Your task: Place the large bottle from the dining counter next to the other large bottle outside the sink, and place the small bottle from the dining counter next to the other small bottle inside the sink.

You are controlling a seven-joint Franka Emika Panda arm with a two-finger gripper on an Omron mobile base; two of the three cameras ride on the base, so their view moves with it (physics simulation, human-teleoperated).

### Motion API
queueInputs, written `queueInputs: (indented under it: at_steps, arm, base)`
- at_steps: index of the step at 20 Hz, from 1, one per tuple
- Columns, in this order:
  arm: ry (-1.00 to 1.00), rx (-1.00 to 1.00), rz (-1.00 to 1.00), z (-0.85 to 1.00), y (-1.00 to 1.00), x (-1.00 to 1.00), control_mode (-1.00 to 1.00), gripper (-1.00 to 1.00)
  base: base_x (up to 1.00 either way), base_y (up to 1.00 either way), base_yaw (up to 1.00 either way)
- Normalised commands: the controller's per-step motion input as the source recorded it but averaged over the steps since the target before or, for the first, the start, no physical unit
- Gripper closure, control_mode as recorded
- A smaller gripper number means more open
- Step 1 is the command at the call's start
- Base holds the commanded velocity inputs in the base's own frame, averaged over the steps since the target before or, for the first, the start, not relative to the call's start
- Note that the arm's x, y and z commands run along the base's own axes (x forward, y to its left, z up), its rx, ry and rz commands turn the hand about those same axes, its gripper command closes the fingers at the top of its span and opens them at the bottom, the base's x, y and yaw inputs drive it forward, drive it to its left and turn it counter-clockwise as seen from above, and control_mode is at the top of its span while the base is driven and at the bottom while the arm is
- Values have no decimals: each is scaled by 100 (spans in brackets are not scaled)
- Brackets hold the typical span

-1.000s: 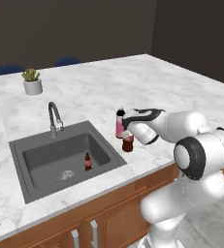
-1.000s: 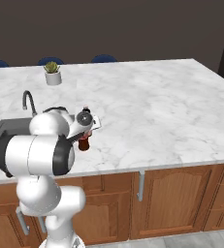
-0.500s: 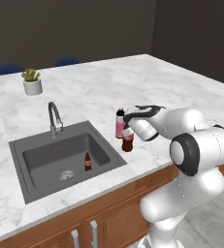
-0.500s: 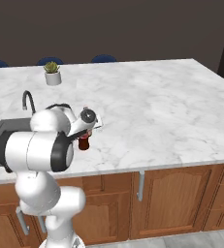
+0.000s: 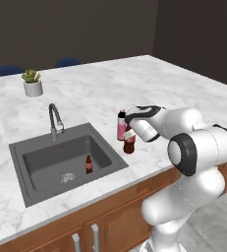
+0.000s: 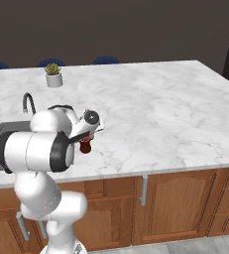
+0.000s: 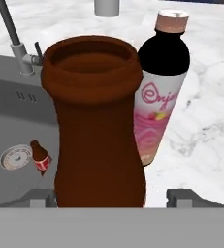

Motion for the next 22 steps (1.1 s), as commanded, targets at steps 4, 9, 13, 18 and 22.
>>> queueInputs:
  at_steps: [4,9,13,18,22]
  arm:
    - [0,0,6,-8,3,-34,-100,-100]
    - [-3,0,7,-1,1,-40,-100,-100]
    - [-10,0,8,29,1,-54,-100,-100]
    - [-6,0,3,62,0,-31,-100,-100]
    - [0,0,0,46,0,-2,-100,-100]
  base:
    - [0,0,0]
    - [0,0,0]
    - [0,0,0]
    - [0,0,0]
    - [0,0,0]
